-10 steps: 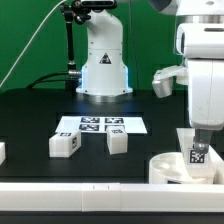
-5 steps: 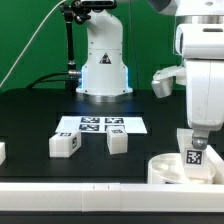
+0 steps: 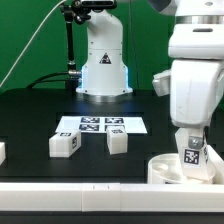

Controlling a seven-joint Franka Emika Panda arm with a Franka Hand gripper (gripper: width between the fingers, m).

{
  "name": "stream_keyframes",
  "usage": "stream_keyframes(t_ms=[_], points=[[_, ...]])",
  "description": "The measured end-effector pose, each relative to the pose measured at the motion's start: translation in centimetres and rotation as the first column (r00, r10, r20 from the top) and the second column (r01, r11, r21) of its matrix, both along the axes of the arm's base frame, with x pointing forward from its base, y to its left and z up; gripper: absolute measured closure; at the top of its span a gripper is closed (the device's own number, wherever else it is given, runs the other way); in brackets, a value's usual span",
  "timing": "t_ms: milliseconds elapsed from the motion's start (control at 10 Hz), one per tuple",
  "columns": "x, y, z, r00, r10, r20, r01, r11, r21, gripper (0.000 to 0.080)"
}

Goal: Assemble stool

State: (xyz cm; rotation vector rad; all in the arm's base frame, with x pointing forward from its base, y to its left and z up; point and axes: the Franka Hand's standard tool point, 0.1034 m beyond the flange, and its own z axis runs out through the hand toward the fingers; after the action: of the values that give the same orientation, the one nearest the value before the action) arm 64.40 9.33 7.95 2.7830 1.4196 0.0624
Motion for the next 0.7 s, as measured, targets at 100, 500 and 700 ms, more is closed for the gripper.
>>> stream_keyframes(t_ms=[100,500,700], points=[[-0.02,0.01,-0.02,0.994,-0.109,-0.002,0.109,0.994,0.007,0.0461],[-0.11,0.02,-0.09,0.840,-0.542,-0.024,0.542,0.839,0.039,0.0461],[-0.25,0.43,-0.13,0.705,-0.708,-0.043,0.709,0.704,0.045,0.0459]])
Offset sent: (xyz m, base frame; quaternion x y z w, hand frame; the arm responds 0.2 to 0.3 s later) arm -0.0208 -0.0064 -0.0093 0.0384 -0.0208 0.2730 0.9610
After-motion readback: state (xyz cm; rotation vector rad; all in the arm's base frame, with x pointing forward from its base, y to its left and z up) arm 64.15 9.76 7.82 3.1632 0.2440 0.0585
